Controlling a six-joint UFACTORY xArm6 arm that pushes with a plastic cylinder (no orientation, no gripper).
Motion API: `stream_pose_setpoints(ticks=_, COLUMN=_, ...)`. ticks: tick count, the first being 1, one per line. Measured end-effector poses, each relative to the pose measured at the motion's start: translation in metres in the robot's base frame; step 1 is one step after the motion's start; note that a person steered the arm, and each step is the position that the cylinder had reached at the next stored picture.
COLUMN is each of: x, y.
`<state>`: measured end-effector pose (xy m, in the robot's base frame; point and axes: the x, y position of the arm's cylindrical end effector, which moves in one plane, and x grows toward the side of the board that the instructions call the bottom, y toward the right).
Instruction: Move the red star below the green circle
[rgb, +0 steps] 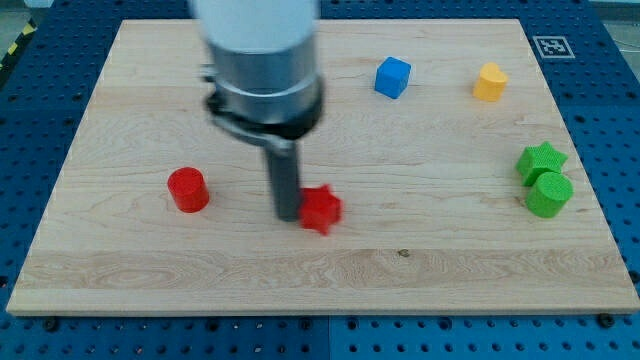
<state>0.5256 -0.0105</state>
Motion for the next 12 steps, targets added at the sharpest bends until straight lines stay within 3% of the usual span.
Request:
stream_pose_setpoints(ticks=2, x=0.0, y=0.164)
stream_pose_setpoints(ticks=7, x=0.031, y=0.123)
stream_pose_setpoints(ticks=10, x=0.025, y=0.211)
stream_pose_setpoints(ticks=12, x=0.013, y=0.173)
